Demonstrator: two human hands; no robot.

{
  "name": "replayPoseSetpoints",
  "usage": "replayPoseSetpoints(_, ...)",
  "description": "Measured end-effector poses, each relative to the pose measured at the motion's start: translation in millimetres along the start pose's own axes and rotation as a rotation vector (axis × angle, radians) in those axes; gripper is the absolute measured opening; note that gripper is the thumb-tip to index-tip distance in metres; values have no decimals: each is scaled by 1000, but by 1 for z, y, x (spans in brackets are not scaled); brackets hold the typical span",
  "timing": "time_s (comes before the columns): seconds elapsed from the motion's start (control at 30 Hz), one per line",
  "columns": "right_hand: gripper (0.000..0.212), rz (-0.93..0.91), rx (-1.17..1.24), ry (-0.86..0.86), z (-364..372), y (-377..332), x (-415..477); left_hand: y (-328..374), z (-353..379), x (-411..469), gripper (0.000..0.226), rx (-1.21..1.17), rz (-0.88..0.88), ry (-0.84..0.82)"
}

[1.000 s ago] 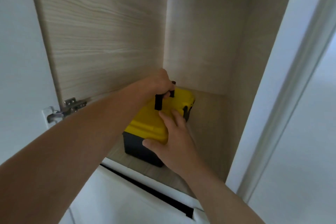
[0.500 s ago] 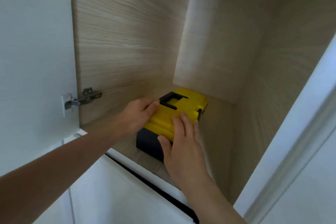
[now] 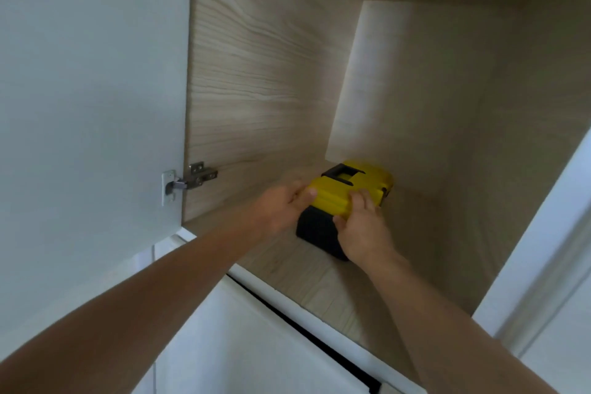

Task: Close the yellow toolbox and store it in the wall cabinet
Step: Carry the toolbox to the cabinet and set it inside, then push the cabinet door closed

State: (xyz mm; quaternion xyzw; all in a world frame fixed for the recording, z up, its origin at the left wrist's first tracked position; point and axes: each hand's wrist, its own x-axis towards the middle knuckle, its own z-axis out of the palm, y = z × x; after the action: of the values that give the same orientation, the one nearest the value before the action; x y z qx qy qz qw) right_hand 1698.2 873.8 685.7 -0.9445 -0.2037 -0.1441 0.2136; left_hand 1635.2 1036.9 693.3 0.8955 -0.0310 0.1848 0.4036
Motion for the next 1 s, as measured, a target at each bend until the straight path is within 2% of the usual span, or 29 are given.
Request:
replayPoseSetpoints(0.1,66,-119,-176,56,-3,-8,-14,-3,-31,-58,62,187,4,111)
replayPoseSetpoints(0.17,69,-282,-204,108,-4,-21,-25,0,-62,-107,66,391,56,316)
replayPoseSetpoints(0.27,72,-479,-215,163,-7,-59,-42,14,-116,-183,49,598,127,709)
replayPoseSetpoints(0.37,68,-610,-218,180,-19,-109,-67,37,-168,-250,41,719,27,1008)
replayPoseSetpoints(0.5,64,-805,-90,173,-44,-176,-97,68,-216,-320,38,865,-97,1306)
replayPoseSetpoints(0.57,65,-904,-43,198,-62,-211,-115,79,-229,-349,41,909,-102,1437)
replayPoseSetpoints(0.63,65,-997,-4,240,-80,-241,-134,85,-236,-372,49,898,-190,1539)
replayPoseSetpoints(0.7,65,-1074,25,283,-98,-266,-152,84,-241,-386,58,735,-319,1557)
replayPoseSetpoints(0.8,63,-1152,72,328,-120,-289,-173,81,-236,-381,66,300,-400,1386)
replayPoseSetpoints(0.87,62,-1182,91,345,-132,-292,-185,79,-234,-376,63,272,-438,1311)
replayPoseSetpoints(1.0,63,-1203,96,350,-147,-277,-194,90,-247,-371,88,174,-602,1316)
